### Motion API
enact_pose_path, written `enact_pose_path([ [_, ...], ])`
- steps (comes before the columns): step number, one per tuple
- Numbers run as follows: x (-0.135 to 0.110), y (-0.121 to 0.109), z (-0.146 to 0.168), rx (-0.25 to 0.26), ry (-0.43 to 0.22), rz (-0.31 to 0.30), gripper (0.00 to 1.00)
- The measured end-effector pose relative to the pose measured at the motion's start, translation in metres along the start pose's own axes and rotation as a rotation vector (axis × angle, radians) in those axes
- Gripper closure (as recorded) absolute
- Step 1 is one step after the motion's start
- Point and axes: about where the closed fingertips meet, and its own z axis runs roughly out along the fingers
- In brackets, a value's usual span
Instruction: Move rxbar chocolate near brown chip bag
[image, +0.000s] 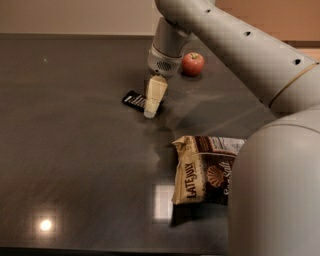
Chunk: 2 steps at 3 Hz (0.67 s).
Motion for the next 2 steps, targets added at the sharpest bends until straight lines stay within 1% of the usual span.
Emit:
enact_pose_path([
  [1,0.0,0.008,0.018,-0.025,0.025,-0.012,0.0],
  [2,0.001,0.018,0.03,-0.043,0.044,-0.025,0.18],
])
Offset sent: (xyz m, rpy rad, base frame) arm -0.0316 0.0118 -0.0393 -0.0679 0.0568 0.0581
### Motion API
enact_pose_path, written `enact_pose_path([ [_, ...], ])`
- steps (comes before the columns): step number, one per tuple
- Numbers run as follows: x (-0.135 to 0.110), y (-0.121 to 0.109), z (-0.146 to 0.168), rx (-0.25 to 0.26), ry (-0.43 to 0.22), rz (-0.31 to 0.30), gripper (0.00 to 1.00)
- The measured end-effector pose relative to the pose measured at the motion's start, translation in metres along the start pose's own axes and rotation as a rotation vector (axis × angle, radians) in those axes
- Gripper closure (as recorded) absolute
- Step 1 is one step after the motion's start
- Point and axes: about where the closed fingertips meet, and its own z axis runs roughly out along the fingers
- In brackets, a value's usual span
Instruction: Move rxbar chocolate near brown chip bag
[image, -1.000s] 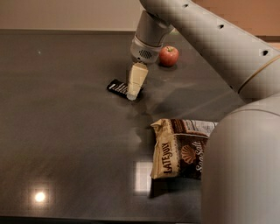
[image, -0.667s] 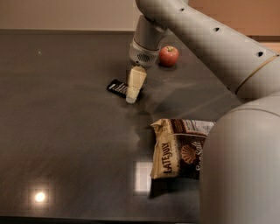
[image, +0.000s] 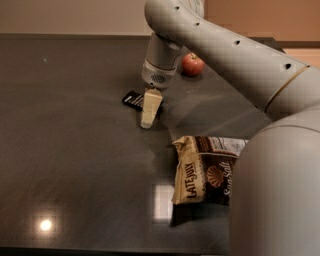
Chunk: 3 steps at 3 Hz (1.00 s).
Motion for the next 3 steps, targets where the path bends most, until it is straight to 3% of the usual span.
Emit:
enact_pose_path([
  [3,-0.004,0.004,-0.009,-0.009,0.005,-0.003,0.88],
])
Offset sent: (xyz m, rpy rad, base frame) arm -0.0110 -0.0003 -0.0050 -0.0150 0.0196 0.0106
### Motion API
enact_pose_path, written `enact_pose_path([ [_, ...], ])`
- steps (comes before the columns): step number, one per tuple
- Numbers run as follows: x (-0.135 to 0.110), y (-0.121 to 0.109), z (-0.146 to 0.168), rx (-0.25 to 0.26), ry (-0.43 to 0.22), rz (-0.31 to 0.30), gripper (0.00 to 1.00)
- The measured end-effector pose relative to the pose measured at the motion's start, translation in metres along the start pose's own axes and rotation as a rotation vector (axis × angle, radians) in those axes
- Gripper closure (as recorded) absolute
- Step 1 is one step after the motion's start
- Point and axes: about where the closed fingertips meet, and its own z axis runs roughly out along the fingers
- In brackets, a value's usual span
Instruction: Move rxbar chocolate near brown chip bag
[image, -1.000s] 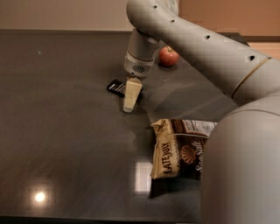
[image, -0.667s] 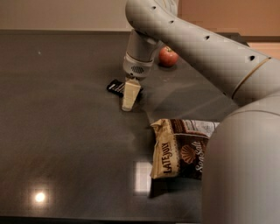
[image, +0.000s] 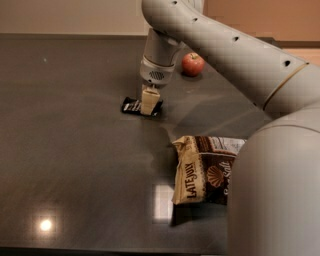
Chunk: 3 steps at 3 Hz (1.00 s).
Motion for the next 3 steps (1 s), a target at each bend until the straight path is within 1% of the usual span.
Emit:
enact_pose_path([
  [1,0.0,0.0,0.0,0.0,0.0,0.0,1.0],
  [2,0.023,0.004,-0.025,0.026,-0.034,0.02,1.0],
  [3,0.052,0.023,-0.046,0.031,-0.081,0.064,1.0],
])
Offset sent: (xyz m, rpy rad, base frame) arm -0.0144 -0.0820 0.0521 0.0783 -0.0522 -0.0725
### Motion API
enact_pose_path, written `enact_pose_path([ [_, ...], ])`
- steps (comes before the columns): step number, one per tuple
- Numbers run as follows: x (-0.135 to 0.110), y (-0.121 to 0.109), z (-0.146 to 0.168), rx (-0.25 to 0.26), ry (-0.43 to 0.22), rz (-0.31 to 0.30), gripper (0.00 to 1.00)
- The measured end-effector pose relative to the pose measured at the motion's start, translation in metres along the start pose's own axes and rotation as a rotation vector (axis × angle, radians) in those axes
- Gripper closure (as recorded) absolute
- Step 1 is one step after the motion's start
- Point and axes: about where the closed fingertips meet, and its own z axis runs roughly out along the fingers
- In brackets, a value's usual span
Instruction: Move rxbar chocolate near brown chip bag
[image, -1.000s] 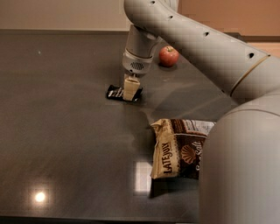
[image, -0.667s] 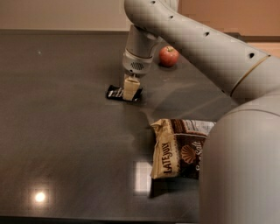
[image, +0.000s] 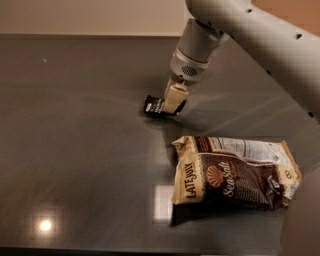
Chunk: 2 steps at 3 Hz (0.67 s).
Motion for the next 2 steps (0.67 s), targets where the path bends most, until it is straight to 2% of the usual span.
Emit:
enact_pose_path([
  [2,0.046,0.045,-0.028,0.014,-0.064,0.088,1.0],
])
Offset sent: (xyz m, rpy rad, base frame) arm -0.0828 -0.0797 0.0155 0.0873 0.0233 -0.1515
